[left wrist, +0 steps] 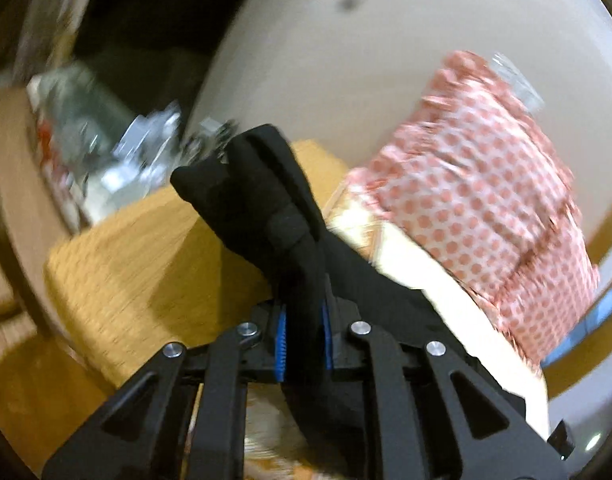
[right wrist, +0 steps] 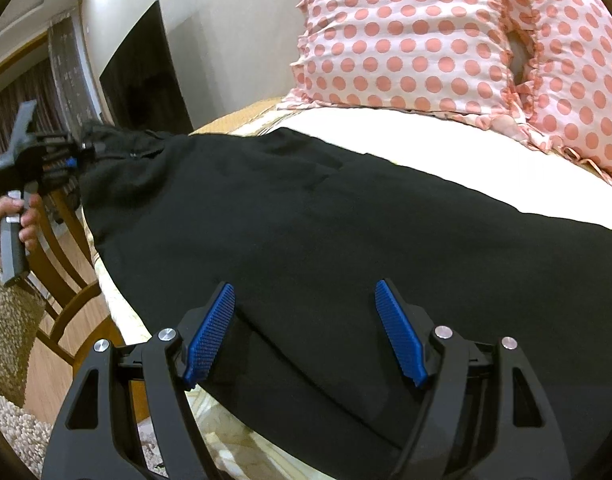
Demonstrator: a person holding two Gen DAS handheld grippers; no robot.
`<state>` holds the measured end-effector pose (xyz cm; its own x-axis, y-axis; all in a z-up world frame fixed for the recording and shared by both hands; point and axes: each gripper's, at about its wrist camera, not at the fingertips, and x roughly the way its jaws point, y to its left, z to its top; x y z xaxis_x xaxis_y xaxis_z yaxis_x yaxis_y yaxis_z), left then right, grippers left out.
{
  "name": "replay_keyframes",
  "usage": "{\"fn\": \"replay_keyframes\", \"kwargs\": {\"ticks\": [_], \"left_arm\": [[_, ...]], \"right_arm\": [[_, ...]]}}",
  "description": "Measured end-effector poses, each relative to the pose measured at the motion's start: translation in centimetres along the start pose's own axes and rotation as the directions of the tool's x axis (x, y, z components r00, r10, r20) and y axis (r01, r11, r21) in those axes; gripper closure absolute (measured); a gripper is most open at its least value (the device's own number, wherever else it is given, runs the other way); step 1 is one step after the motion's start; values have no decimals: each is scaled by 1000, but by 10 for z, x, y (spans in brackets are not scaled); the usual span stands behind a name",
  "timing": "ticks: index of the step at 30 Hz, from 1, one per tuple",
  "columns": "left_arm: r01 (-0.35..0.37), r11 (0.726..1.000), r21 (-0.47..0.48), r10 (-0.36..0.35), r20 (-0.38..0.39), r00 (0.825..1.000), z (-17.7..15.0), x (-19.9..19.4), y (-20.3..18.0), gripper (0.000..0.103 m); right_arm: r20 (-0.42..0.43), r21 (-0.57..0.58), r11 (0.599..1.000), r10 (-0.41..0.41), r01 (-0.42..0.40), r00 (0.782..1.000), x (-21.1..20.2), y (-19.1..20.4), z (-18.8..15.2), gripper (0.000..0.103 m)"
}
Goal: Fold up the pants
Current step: 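Lay the folded pants flat and open both grippers, smoothing the fold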
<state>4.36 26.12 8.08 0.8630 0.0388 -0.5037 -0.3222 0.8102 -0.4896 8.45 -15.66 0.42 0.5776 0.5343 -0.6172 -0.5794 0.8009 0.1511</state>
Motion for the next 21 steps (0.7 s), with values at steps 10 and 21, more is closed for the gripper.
{"fn": "replay_keyframes", "kwargs": {"ticks": [10, 21], "left_arm": [[298, 883, 363, -285, -90, 954, -25, -6, -185, 91], [672, 600, 434, -437, -525, 730, -198, 37, -339, 91]], "right_arm": [[79, 137, 987, -99, 87, 992, -49, -50, -17, 27], [123, 363, 887, -350, 286, 929, -135, -125, -64, 20]]}}
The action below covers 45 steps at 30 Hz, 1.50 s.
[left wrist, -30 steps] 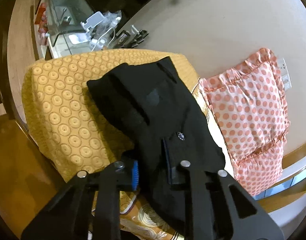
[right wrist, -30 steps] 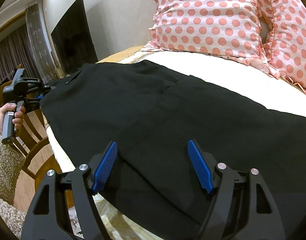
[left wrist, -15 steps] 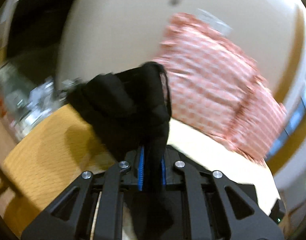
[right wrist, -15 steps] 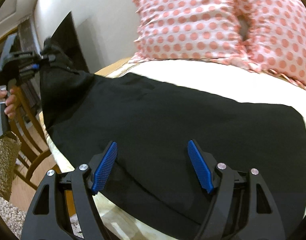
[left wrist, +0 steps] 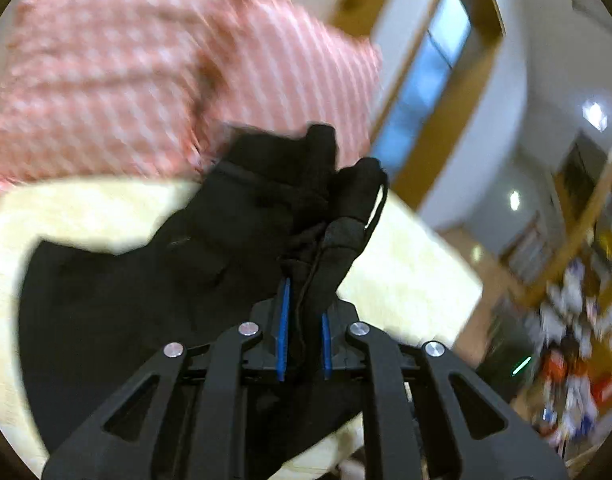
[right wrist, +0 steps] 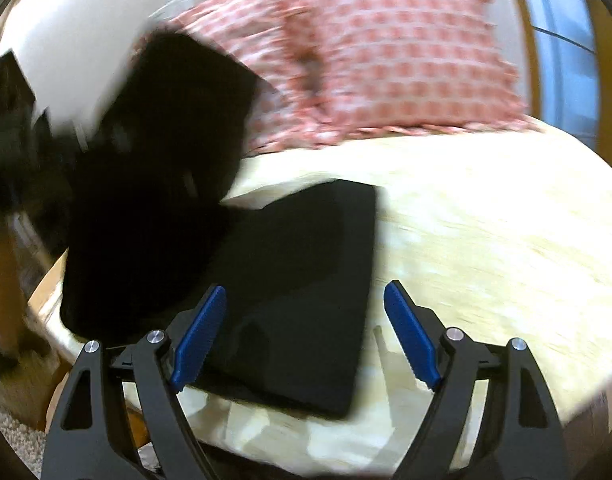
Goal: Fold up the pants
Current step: 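Lay the folded pants flat and open both grippers, smoothing the fold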
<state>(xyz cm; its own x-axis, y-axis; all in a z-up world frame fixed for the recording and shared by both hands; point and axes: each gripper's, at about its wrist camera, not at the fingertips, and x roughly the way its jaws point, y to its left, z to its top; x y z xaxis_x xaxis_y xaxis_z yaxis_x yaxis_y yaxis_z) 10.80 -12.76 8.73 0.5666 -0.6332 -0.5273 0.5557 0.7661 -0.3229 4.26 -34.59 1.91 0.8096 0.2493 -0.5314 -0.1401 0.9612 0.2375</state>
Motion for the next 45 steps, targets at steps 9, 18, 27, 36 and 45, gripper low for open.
{"fn": "replay_keyframes", "kwargs": {"ticks": [9, 18, 27, 36, 45], "left_arm": [[-35, 997, 73, 41, -81, 996, -32, 33, -23, 92], [-42, 994, 97, 52, -100, 994, -62, 37, -37, 91], [-2, 983, 182, 17, -77, 997, -83, 37, -47, 37], [-206, 978, 41, 195, 183, 964, -66, -51, 11, 3], [-402, 915, -41, 403, 33, 915, -81, -22, 59, 3]], "right_arm": [[17, 111, 990, -86, 84, 996, -20, -53, -3, 20], [57, 89, 991, -101, 96, 993, -27, -49, 3, 20], [165, 49, 992, -126, 119, 978, -48, -31, 20, 20], [258, -156, 987, 64, -24, 964, -47, 34, 37, 20], [23, -193, 979, 77, -71, 997, 16, 61, 15, 20]]}}
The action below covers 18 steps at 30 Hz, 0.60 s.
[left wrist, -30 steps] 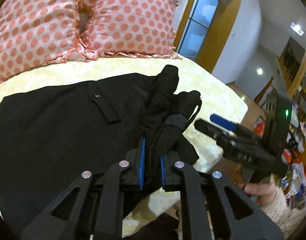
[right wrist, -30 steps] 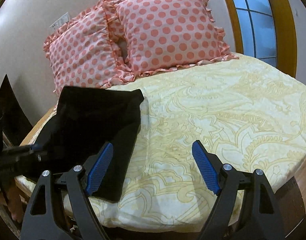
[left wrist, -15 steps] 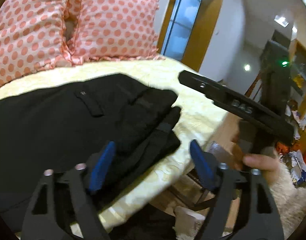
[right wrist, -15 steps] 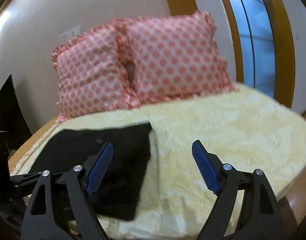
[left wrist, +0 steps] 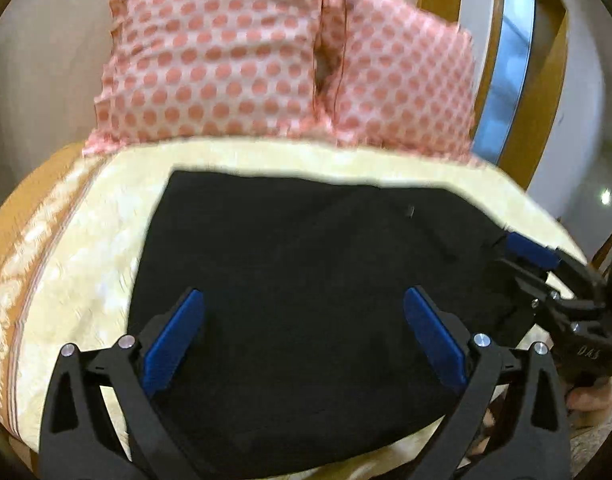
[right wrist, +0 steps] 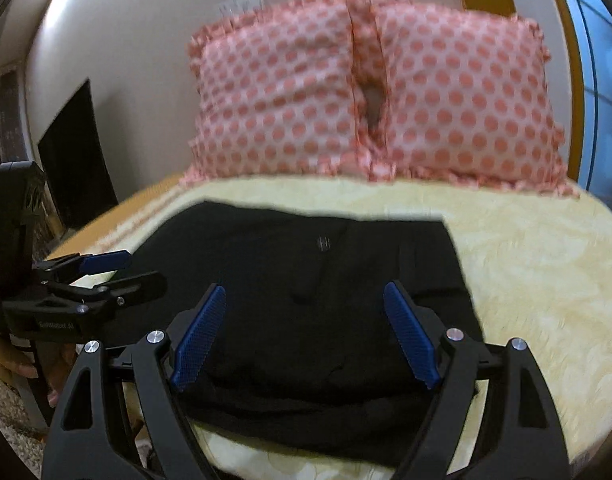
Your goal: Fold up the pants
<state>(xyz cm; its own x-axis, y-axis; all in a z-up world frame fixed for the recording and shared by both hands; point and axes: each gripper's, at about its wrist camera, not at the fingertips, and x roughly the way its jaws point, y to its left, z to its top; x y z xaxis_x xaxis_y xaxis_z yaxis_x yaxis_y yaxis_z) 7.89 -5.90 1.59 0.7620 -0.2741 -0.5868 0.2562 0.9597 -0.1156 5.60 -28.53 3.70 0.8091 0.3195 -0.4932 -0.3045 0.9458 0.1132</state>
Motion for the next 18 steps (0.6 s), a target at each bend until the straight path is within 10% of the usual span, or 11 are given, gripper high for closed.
{"fn": "replay_keyframes", "kwargs": {"ticks": [3, 12, 18], "left_arm": [[-46, 999, 19, 47, -46, 998, -17, 15, 1, 2], [-66, 997, 26, 66, 5, 998, -12, 1, -4, 2], [-121, 991, 62, 122, -9, 992, -24, 15, -5, 2]], "right_arm": [[-96, -4, 1000, -31, 31, 995, 17, -1, -19, 20], [15, -21, 997, -68, 69, 998, -3, 9, -9, 16], [-61, -123, 982, -149, 141, 987, 17, 21, -28, 14]]}}
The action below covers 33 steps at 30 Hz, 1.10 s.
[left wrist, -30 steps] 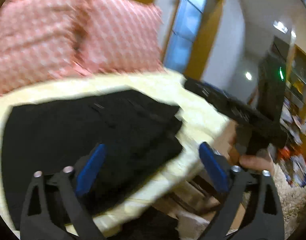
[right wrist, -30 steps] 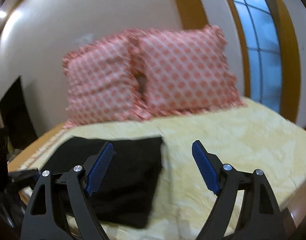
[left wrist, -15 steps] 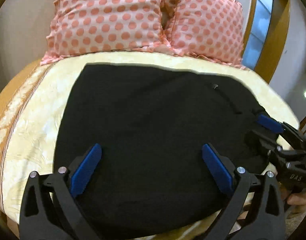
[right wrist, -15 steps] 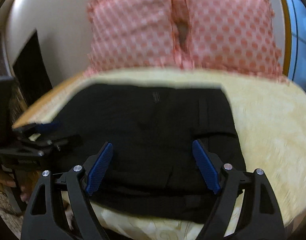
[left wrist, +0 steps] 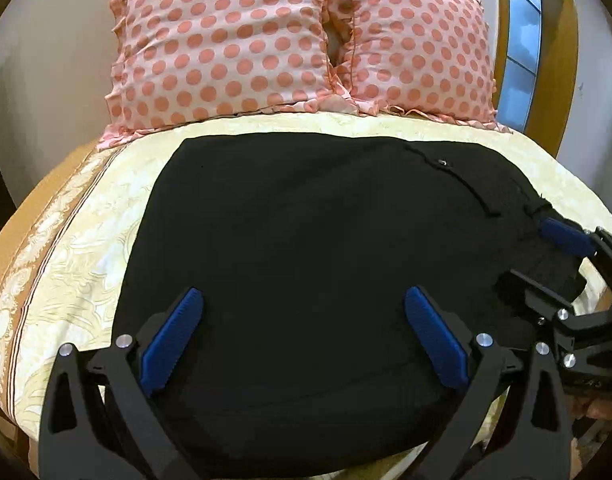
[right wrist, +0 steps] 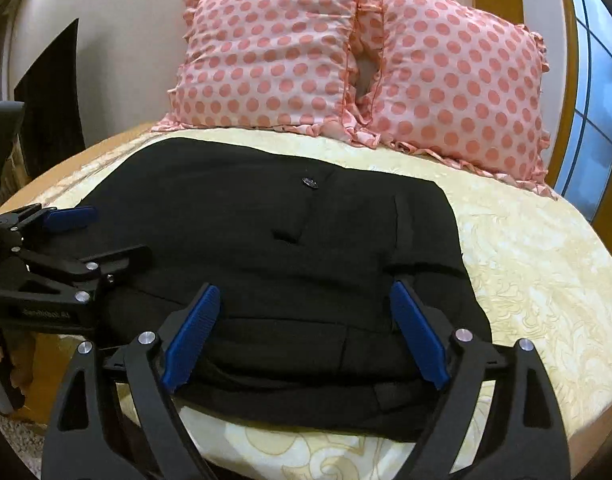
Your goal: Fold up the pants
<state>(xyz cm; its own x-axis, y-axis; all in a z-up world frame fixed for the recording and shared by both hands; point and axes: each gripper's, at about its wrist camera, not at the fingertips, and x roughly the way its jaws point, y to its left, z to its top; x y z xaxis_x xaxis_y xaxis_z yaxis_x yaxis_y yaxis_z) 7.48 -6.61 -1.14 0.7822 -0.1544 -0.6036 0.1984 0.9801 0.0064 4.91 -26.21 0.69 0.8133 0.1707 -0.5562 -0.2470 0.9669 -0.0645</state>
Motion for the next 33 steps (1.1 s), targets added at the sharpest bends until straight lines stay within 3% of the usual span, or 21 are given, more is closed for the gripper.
{"fn": "replay_keyframes", "kwargs": {"ticks": [3, 6, 10, 13, 15, 22, 25, 29, 33], "left_arm": [[26, 1000, 0, -26, -9, 1000, 1, -2, 5, 2], [43, 999, 1, -43, -11, 999, 0, -4, 9, 2], [43, 999, 6, -43, -5, 999, -2, -5, 11, 2], [43, 999, 9, -43, -3, 999, -3, -5, 11, 2], [42, 999, 8, -42, -2, 999, -3, -5, 10, 2], [44, 999, 10, -44, 2, 999, -4, -6, 8, 2], [45, 999, 10, -45, 5, 999, -4, -6, 7, 2], [44, 999, 11, -44, 2, 999, -4, -6, 7, 2], [42, 999, 9, -42, 3, 999, -4, -6, 6, 2]], "right_arm": [[9, 74, 994, 80, -81, 997, -11, -18, 12, 14], [49, 182, 978, 95, -103, 994, -24, -54, 30, 14], [-39, 363, 922, 161, -137, 986, 1, -110, 46, 14], [-107, 420, 897, 197, -135, 975, 23, -126, 50, 14], [-144, 433, 888, 240, -157, 960, 39, -128, 52, 15], [-253, 408, 901, 270, -151, 929, 71, -119, 46, 23], [-258, 390, 909, 263, -149, 930, 72, -116, 45, 23], [-255, 354, 919, 275, -176, 927, 67, -111, 46, 32], [-256, 391, 908, 262, -148, 930, 70, -117, 46, 29]]}}
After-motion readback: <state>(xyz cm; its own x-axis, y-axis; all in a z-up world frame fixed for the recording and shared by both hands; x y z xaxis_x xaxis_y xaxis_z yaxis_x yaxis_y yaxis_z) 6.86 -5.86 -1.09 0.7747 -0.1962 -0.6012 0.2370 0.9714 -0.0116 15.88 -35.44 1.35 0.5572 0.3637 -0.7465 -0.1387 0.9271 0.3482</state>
